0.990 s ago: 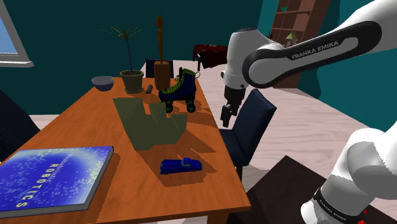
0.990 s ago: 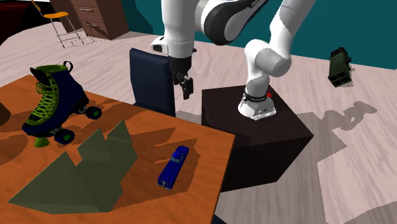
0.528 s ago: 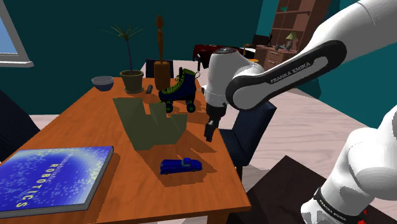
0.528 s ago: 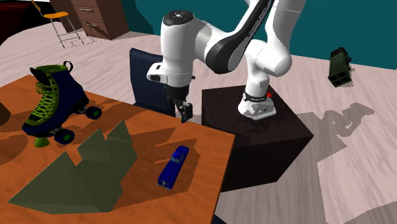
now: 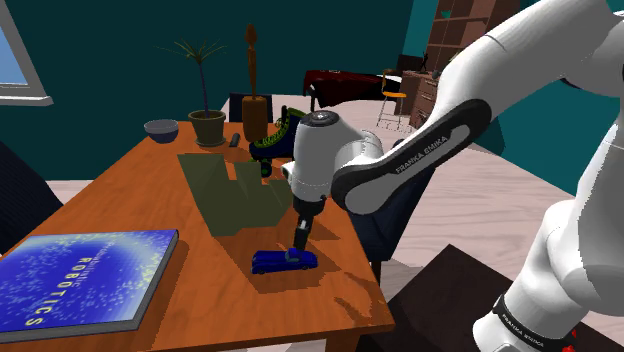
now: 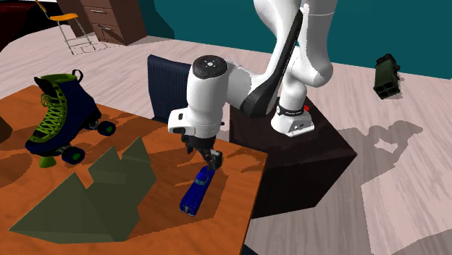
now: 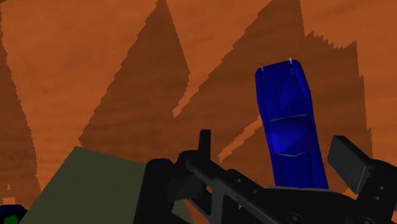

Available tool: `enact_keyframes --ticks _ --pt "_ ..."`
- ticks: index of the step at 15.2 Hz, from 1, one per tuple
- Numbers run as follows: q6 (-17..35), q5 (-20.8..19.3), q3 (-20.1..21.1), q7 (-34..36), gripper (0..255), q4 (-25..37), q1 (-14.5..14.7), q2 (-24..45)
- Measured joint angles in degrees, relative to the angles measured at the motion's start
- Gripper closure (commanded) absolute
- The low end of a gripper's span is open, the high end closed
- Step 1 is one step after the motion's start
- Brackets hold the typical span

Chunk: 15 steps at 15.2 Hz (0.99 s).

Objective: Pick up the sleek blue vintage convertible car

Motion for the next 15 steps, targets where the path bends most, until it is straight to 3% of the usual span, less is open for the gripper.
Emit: enact_keyframes --ticks 3,11,12,15 --pt "2.63 -4.42 0.74 1.96 0 2.52 1.76 5.14" --pt "7.25 -9.72 -0.56 5.67 0 3.13 3.1 10.91" --pt "7.53 -9.95 -0.64 5.91 255 3.0 3.17 11.09" --pt "7.77 -10.21 -0.71 6.16 255 2.95 3.27 11.22"
